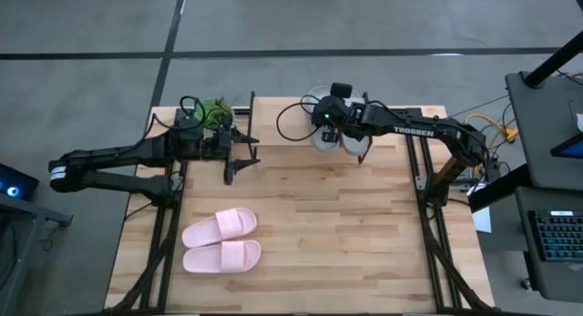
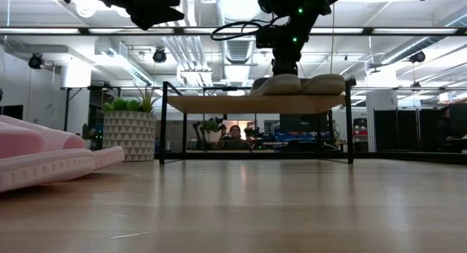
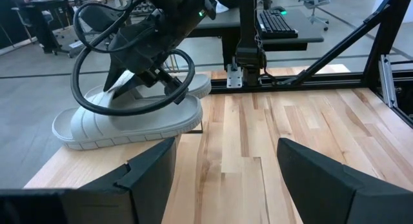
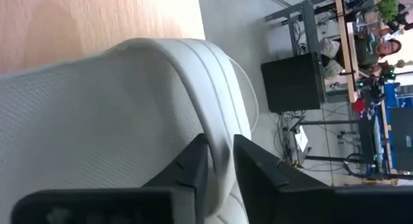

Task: Pick and place slides into the shelf
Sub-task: Put the gray slides on the shelf, then put the top pink slides on the shelf

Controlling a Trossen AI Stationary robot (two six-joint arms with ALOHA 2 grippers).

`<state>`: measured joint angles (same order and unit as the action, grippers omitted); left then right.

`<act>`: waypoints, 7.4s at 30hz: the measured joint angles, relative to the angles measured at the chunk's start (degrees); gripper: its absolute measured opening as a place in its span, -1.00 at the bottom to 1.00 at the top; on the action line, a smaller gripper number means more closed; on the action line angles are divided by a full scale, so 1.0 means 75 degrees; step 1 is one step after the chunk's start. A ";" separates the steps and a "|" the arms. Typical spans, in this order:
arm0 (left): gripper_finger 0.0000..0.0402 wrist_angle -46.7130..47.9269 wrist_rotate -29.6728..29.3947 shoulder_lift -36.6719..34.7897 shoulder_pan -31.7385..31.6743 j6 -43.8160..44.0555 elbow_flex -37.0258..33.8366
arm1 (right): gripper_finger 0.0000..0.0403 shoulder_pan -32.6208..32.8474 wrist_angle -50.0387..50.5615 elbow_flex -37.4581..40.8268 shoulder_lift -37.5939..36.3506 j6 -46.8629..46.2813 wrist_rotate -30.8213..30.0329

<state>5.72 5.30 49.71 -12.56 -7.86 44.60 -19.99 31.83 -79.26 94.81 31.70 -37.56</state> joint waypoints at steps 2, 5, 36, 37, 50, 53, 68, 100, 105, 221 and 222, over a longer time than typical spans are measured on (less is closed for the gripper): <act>0.27 0.0000 0.0000 0.0000 -0.0003 0.0000 0.0000 | -0.60 0.0019 -0.0003 0.0000 0.0002 -0.0007 -0.0003; 0.27 0.0003 0.0000 0.0000 0.0000 0.0000 0.0000 | -0.49 0.0047 0.0150 0.0000 -0.0001 0.0033 -0.0020; 0.27 -0.0017 0.0000 -0.0003 -0.0002 0.0000 0.0000 | -0.03 0.2883 0.1043 -0.0384 -0.2040 -0.2976 0.1438; 0.27 -0.0020 0.0000 -0.0003 -0.0002 -0.0003 0.0000 | -0.04 0.3069 0.0686 -0.0086 -0.2289 -0.2999 0.1469; 0.27 -0.0102 0.0000 -0.0032 -0.0003 -0.0009 0.0000 | -0.20 0.4694 -0.3826 0.4523 -0.4455 -0.3838 0.1492; 0.27 -0.0146 0.0000 -0.0033 0.0000 -0.0009 0.0000 | -0.27 0.4650 -0.5206 0.5334 -0.4459 -0.3489 0.1489; 0.27 -0.0163 -0.0382 -0.0032 -0.0015 -0.0248 0.0003 | -0.96 0.2914 -0.5309 0.6131 -0.6003 -0.2535 0.3066; 0.27 0.4754 -0.0159 -0.0085 -0.0003 0.7261 0.0257 | -0.80 0.3428 -0.7918 0.8986 -0.8493 -0.1363 0.2124; 0.27 0.5541 -0.0111 -0.0005 -0.0012 0.7878 0.0127 | -0.69 0.3428 -0.7901 0.8826 -0.8487 -0.0941 0.1771; -1.00 0.3054 -0.4788 0.1045 0.5544 1.1788 0.0038 | 0.12 0.4727 -0.7856 0.7200 -0.5364 0.4535 0.3303; -1.00 0.3047 -0.4790 0.1035 0.5539 1.1788 0.0038 | 0.15 0.4788 -0.7864 0.7061 -0.5062 0.4737 0.3145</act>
<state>28.57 -30.62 57.47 28.99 80.55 44.88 15.91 -27.15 -26.31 56.85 67.23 -13.97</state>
